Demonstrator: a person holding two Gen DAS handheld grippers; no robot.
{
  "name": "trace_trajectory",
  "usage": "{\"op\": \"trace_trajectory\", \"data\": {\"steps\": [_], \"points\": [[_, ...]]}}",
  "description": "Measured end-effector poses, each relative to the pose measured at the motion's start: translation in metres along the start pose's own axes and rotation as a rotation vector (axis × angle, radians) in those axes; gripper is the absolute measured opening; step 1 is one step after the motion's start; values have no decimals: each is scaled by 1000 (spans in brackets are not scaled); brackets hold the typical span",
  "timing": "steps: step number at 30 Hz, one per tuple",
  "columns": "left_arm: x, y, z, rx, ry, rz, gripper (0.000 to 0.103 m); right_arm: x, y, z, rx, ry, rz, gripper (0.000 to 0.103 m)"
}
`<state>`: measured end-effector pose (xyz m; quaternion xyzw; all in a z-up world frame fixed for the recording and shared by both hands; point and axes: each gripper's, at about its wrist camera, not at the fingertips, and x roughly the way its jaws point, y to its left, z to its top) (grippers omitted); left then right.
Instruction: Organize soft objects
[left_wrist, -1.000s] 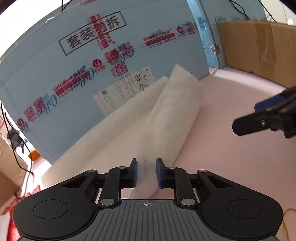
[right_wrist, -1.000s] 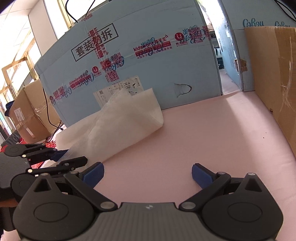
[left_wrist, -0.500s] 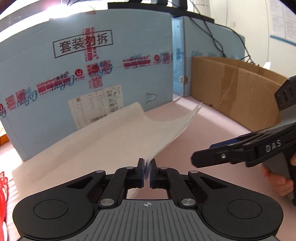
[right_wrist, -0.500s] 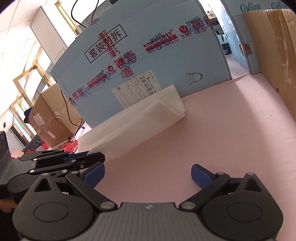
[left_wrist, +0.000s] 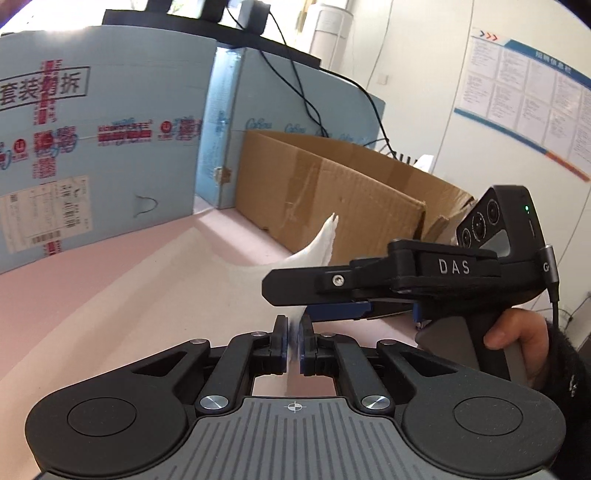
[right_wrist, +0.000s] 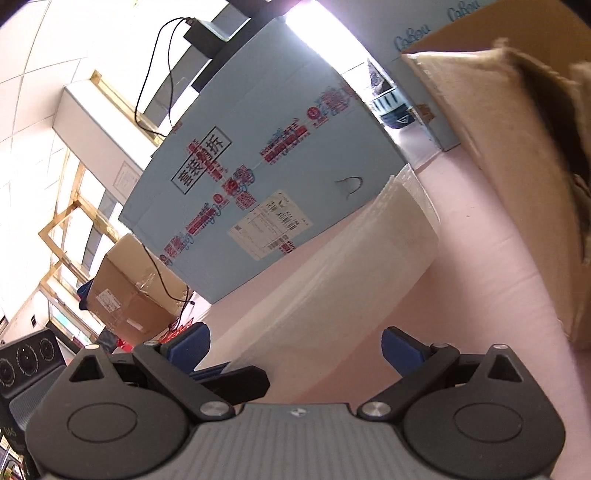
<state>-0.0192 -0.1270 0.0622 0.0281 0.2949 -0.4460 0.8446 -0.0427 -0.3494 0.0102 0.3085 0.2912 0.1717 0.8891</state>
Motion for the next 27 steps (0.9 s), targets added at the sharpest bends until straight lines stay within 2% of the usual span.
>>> {"op": "trace_trajectory", "data": {"steps": [1,2,4,6,8,10,12,14,17,20,23,27], "points": [[4,-3,-2,3,17,-23,33,-2,-4,-1,7,2,-19,100],[3,-6,-2,11,22,-35,53,-4,-8,-2,16,7,-40,99],[-9,-11,-4,47,-5,-32,73,-8,-15,-5,35,21,-51,98],[-30,-13,-5,97,-46,17,73,-13,-20,-9,51,32,-36,98],[-49,-12,-11,172,-61,148,73,-18,-23,-15,65,44,-6,97],[-61,-12,-27,271,-13,297,73,-22,-22,-20,58,51,11,97],[-67,-10,-44,291,62,357,73,-24,-19,-25,42,62,17,97],[-72,-13,-57,276,101,340,73,-25,-15,-30,13,66,12,97],[-74,-32,-69,294,94,298,73,-25,-11,-33,-19,66,1,97],[-60,-50,-72,348,94,268,73,-24,-12,-33,-14,61,-1,97],[-42,-56,-73,382,133,257,73,-24,-12,-34,-15,56,-6,97],[-37,-45,-69,316,137,265,73,-25,-11,-37,-32,50,-14,97]]}}
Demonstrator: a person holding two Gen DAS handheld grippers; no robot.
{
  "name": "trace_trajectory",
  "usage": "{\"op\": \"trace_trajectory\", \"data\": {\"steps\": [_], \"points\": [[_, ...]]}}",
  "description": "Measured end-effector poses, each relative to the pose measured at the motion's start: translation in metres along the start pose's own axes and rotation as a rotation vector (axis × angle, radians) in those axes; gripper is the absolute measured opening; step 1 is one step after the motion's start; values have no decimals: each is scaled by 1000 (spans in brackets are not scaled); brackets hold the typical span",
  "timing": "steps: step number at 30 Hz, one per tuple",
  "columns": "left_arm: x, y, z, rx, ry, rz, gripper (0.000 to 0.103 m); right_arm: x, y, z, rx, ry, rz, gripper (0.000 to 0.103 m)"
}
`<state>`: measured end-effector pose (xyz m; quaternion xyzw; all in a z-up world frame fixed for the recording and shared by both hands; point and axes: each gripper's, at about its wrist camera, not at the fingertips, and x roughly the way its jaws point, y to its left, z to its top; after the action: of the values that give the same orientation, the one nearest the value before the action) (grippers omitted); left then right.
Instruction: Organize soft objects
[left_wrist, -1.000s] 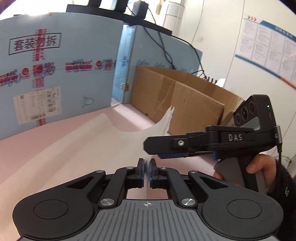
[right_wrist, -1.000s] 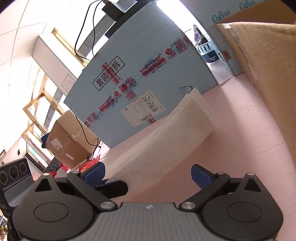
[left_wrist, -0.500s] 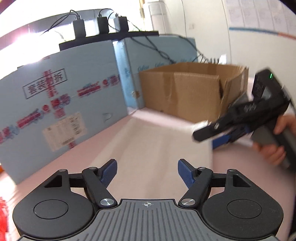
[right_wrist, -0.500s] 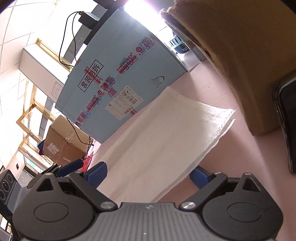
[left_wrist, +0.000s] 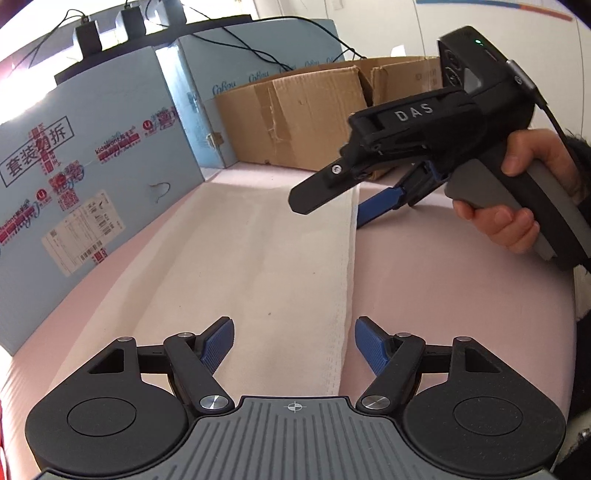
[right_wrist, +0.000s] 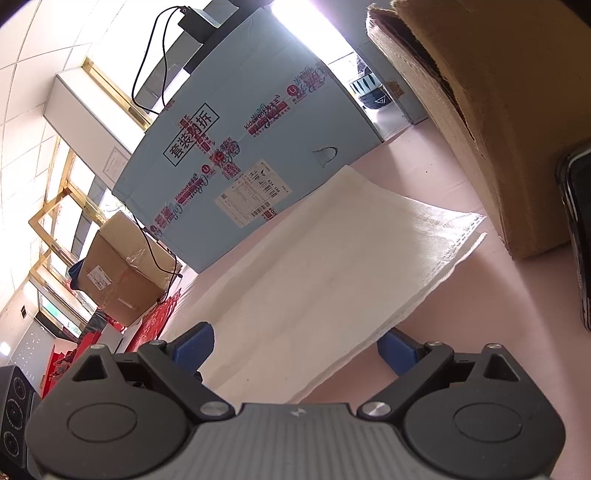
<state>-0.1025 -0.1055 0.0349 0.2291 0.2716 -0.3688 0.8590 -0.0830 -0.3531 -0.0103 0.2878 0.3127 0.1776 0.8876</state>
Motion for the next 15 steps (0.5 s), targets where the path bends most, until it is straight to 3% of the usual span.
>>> {"op": "trace_trajectory", "data": {"steps": [5,12,15], "points": [[1,5,2,-12,7,50,73,1,0,-1,-8,0,4,97],[19,-39,6,230,15,135,73,0,-2,0,-2,-3,14,97],[25,-47,9,288,7,187,73,0,-2,-1,-4,-3,17,97]]}}
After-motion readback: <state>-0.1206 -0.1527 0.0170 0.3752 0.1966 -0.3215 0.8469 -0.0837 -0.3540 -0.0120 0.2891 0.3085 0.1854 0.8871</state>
